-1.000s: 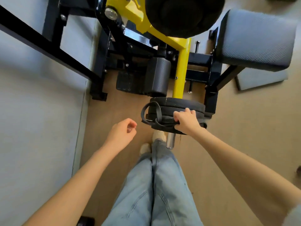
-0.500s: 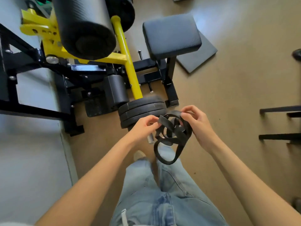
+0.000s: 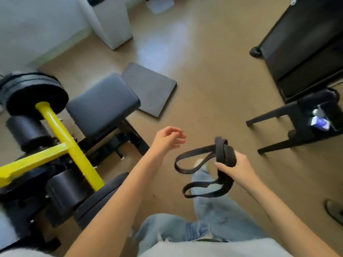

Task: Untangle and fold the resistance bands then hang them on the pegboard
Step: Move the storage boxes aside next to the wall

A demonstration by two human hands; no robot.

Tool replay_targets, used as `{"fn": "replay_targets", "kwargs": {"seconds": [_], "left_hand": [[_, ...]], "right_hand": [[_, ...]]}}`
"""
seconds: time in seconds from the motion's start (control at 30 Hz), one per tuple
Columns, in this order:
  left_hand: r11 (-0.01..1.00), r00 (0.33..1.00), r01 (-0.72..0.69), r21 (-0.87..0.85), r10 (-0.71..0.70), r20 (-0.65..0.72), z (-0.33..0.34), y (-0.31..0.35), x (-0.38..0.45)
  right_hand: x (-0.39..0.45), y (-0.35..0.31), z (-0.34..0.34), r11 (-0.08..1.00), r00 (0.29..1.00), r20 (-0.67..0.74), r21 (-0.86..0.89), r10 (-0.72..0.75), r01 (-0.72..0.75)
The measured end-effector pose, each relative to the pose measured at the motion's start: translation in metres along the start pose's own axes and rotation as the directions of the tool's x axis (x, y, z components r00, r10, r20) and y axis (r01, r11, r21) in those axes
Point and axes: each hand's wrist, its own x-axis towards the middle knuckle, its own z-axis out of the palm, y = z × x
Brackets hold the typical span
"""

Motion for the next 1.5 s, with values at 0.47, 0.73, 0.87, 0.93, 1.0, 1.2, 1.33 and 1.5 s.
{"fn": "replay_targets", "kwargs": {"seconds": [0.47, 0.73, 0.87, 0.93, 1.0, 1.2, 1.33, 1.5], "left_hand": [[0.976, 0.978, -0.01, 0.216, 0.055, -0.203, 0.026, 0.185, 0.277], [0.855, 0.982, -0.164, 0.492, 0.19, -0.002, 0.049, 0.431, 0.488], [0.821, 0.97, -0.242, 0.516, 0.222, 0.102, 0.079, 0.54, 0.581], [0.798, 0.963, -0.271, 0.538, 0.226, 0.149, 0.1, 0.58, 0.63], [0.782, 0.958, -0.285, 0.555, 0.231, 0.168, 0.121, 0.614, 0.68], [0.822, 0.963, -0.245, 0.514, 0.268, 0.03, 0.175, 0.727, 0.817], [0.86, 0.956, -0.217, 0.462, 0.282, -0.075, 0.202, 0.809, 0.886], [0.886, 0.965, -0.168, 0.432, 0.238, -0.113, 0.233, 0.901, 1.001]], "right_hand": [[0.333, -0.174, -0.193, 0.972, 0.982, -0.082, -0.177, -0.17, 0.153], [0.514, -0.258, -0.285, 0.996, 0.963, -0.265, -0.051, 0.055, -0.071], [0.594, -0.291, -0.348, 0.993, 0.925, -0.367, -0.031, 0.093, -0.113], [0.646, -0.3, -0.38, 0.993, 0.91, -0.402, -0.018, 0.102, -0.12], [0.704, -0.312, -0.415, 0.995, 0.9, -0.429, -0.012, 0.08, -0.094], [0.894, -0.379, -0.547, 0.997, 0.947, -0.315, -0.064, -0.057, 0.038], [1.001, -0.441, -0.612, 0.983, 0.97, -0.199, -0.143, -0.14, 0.113], [1.133, -0.485, -0.673, 0.982, 0.966, -0.203, -0.127, -0.16, 0.136]]}}
